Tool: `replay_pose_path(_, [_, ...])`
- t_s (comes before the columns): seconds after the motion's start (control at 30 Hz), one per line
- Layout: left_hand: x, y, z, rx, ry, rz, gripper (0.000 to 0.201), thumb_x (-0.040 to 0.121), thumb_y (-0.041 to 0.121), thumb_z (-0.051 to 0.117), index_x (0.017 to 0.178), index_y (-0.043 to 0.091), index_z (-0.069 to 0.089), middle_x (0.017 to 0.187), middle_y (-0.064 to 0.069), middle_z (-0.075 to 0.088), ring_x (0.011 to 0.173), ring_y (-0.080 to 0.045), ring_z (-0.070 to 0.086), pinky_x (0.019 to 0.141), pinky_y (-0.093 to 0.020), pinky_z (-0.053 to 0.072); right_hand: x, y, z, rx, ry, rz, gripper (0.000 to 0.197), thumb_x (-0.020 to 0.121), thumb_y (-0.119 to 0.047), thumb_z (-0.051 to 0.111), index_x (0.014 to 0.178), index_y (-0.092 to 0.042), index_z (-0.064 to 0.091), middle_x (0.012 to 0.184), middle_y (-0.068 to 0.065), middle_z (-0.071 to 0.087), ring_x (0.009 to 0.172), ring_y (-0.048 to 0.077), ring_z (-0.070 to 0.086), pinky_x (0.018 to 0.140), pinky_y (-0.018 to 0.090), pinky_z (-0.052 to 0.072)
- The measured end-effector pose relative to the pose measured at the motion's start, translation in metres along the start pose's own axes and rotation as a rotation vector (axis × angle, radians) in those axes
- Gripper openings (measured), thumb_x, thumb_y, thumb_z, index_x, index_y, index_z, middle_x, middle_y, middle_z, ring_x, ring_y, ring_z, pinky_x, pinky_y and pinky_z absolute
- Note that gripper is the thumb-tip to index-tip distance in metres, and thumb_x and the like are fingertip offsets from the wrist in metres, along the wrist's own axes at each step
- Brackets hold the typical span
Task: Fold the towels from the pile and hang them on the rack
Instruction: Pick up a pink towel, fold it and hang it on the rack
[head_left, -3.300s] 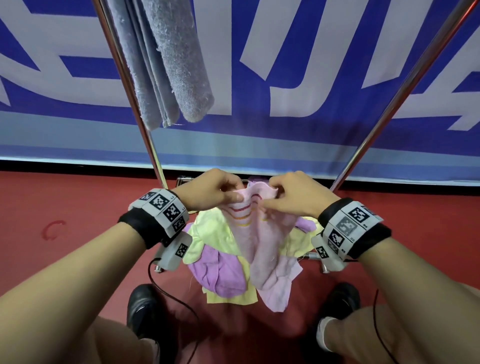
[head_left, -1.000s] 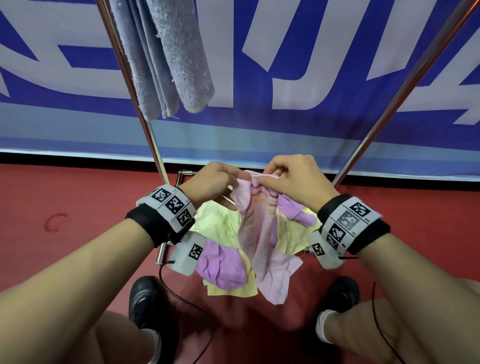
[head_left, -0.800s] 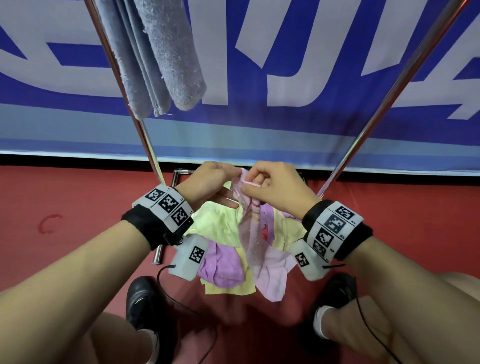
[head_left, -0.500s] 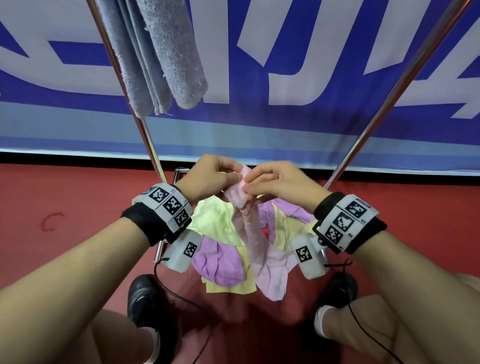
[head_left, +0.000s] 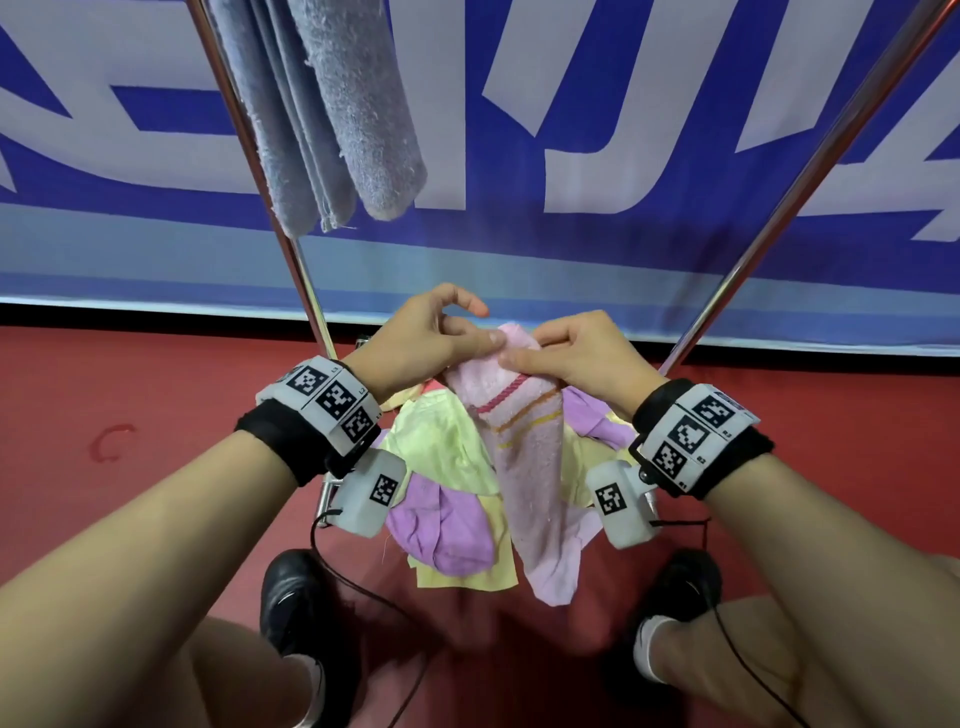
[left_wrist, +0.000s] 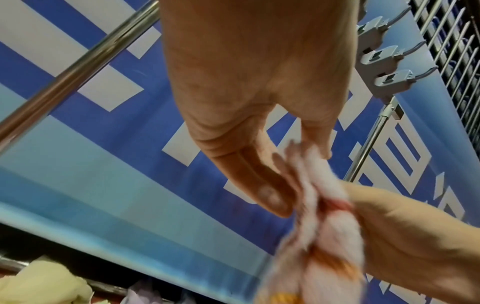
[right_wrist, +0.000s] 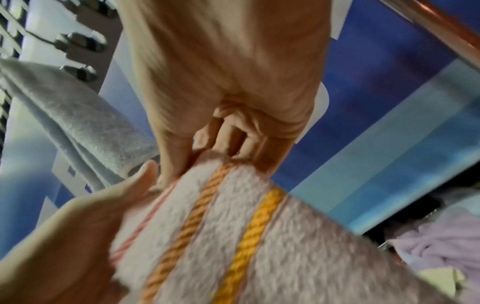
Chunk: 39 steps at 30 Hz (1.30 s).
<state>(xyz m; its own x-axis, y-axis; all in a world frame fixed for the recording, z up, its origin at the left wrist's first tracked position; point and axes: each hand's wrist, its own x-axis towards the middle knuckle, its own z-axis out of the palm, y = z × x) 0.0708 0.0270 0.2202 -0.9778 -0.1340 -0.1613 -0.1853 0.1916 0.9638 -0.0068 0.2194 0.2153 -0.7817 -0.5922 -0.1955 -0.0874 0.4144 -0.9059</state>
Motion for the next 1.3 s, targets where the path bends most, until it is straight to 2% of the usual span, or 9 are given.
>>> replay_pose_path(0.13, [-0.001, -0.001, 0.006, -0.03, 0.043, 0.032, 0.03, 0.078, 0.01, 0.084, 0.09, 0.011, 0.057, 0.086, -0.028, 0.07, 0.074, -0.024, 0.065, 0.072, -0.039, 0.054, 0.002, 0.0, -0.001, 0.167, 0.198, -0.027, 0.034, 0.081, -0.025, 0.086, 0.08, 0.005, 0.071, 0.07, 0.004, 0.061, 0.064, 0.01, 0.052, 0.061, 0.026, 0.044])
replay_pose_path(0.33, [0.005, -0.006, 0.005, 0.03, 0.259, 0.157, 0.021, 0.072, 0.02, 0.086, 0.076, 0.024, 0.066, 0.079, -0.019, 0.071, 0.068, -0.026, 0.064, 0.073, -0.05, 0.058, 0.0, 0.003, 0.005, 0.279, 0.246, -0.038, 0.024, 0.086, -0.016, 0.082, 0.077, -0.002, 0.065, 0.06, -0.003, 0.062, 0.053, 0.003, 0.054, 0.053, 0.016, 0.046])
replay_pose_path(0.63, [0.006, 0.0, 0.007, -0.177, 0.262, 0.188, 0.016, 0.088, 0.011, 0.075, 0.104, 0.014, 0.074, 0.079, 0.005, 0.075, 0.073, -0.008, 0.068, 0.073, -0.024, 0.056, -0.002, 0.003, -0.001, 0.329, 0.241, -0.101, 0.018, 0.09, -0.014, 0.078, 0.102, -0.001, 0.074, 0.091, 0.007, 0.079, 0.081, 0.012, 0.072, 0.073, 0.025, 0.056])
replay_pose_path(0.73, [0.004, -0.007, 0.01, -0.338, 0.027, 0.066, 0.047, 0.088, 0.031, 0.069, 0.128, 0.007, 0.063, 0.106, -0.007, 0.074, 0.097, -0.019, 0.069, 0.089, -0.032, 0.056, -0.005, -0.001, 0.002, 0.385, 0.237, -0.172, 0.02, 0.09, -0.013, 0.078, 0.102, 0.002, 0.072, 0.097, 0.017, 0.078, 0.085, 0.017, 0.071, 0.075, 0.031, 0.057])
replay_pose_path(0.83, [-0.001, -0.013, 0.019, -0.257, -0.206, -0.003, 0.046, 0.086, 0.028, 0.074, 0.123, 0.001, 0.066, 0.121, -0.016, 0.07, 0.116, -0.028, 0.066, 0.106, -0.043, 0.049, -0.007, -0.007, 0.003, 0.42, 0.262, -0.207, 0.011, 0.091, -0.009, 0.076, 0.099, -0.002, 0.074, 0.088, 0.006, 0.078, 0.08, 0.013, 0.07, 0.072, 0.028, 0.056])
replay_pose_path(0.93, [0.002, -0.01, 0.025, -0.207, -0.075, 0.066, 0.024, 0.089, 0.014, 0.072, 0.109, 0.003, 0.07, 0.104, -0.009, 0.076, 0.097, -0.018, 0.072, 0.092, -0.033, 0.057, -0.007, -0.011, -0.009, 0.473, 0.351, -0.202, 0.01, 0.092, -0.007, 0.073, 0.101, -0.003, 0.073, 0.081, -0.003, 0.076, 0.077, 0.009, 0.069, 0.071, 0.027, 0.056])
replay_pose_path(1.03, [0.004, 0.0, 0.03, -0.184, 0.02, 0.125, 0.004, 0.093, 0.005, 0.066, 0.094, 0.007, 0.069, 0.082, -0.001, 0.077, 0.076, -0.01, 0.072, 0.073, -0.024, 0.059, 0.0, -0.011, -0.02, 0.554, 0.386, -0.174, 0.028, 0.093, -0.02, 0.074, 0.112, 0.001, 0.072, 0.095, 0.01, 0.077, 0.087, 0.021, 0.071, 0.082, 0.044, 0.06])
replay_pose_path(1.17, [0.003, 0.013, 0.026, -0.169, 0.113, 0.187, 0.014, 0.094, 0.012, 0.068, 0.095, -0.002, 0.071, 0.082, -0.016, 0.07, 0.075, -0.023, 0.065, 0.07, -0.038, 0.056, -0.005, -0.003, -0.005, 0.791, -0.148, 0.014, 0.06, 0.099, -0.048, 0.059, 0.14, -0.005, 0.059, 0.138, 0.022, 0.063, 0.131, 0.033, 0.059, 0.116, 0.05, 0.043])
replay_pose_path(1.3, [0.003, 0.016, 0.013, -0.171, 0.263, 0.21, 0.008, 0.094, 0.014, 0.069, 0.09, 0.008, 0.073, 0.073, 0.0, 0.071, 0.067, -0.008, 0.064, 0.063, -0.024, 0.055, -0.004, 0.012, 0.016, 0.469, -0.016, 0.015, 0.052, 0.083, -0.033, 0.074, 0.124, -0.001, 0.07, 0.121, 0.016, 0.074, 0.12, 0.03, 0.068, 0.112, 0.054, 0.046])
